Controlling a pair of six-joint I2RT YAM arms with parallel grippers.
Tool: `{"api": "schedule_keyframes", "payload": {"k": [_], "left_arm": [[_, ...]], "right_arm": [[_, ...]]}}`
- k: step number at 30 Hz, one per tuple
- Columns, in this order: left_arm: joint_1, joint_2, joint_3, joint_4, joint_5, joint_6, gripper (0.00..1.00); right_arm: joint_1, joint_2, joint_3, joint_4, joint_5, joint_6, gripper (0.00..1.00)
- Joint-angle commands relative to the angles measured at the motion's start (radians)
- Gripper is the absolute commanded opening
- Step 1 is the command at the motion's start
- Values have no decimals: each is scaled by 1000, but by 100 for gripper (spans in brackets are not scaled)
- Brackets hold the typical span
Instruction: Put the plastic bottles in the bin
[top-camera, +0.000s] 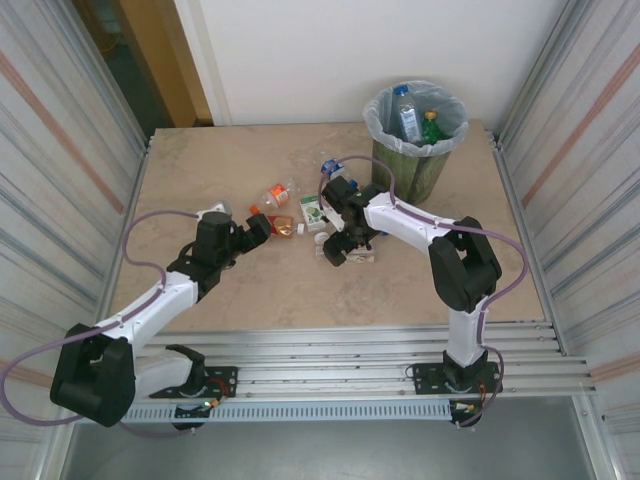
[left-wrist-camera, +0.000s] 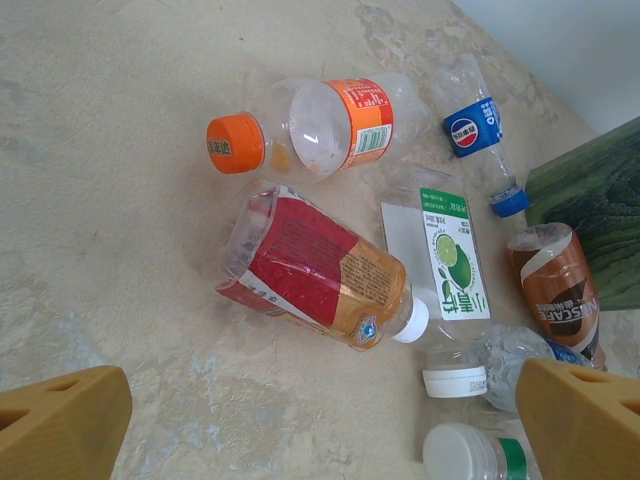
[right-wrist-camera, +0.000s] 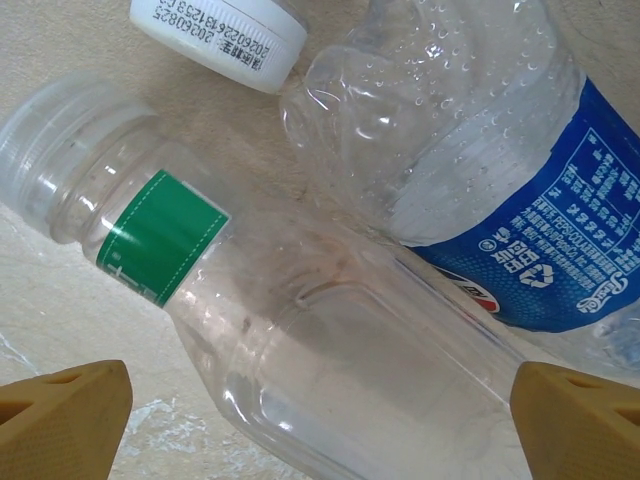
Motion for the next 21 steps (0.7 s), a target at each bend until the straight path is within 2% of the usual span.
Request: {"api": "schedule_keyframes", "payload": {"k": [1, 13, 16, 21], "left_arm": [[11, 4, -12, 24, 5, -17, 99], [15, 15, -12, 34, 16, -22, 99], [15, 17, -14, 35, 16, -22, 99], [15, 16, -16, 35, 17, -23, 99]], "right_arm": [[-4, 7, -5, -18, -38, 3, 94], [11, -59, -59, -45, -142, 49, 82], [12, -80, -64, -38, -148, 49, 82], [25, -93, -61, -14, -110, 25, 91]]}}
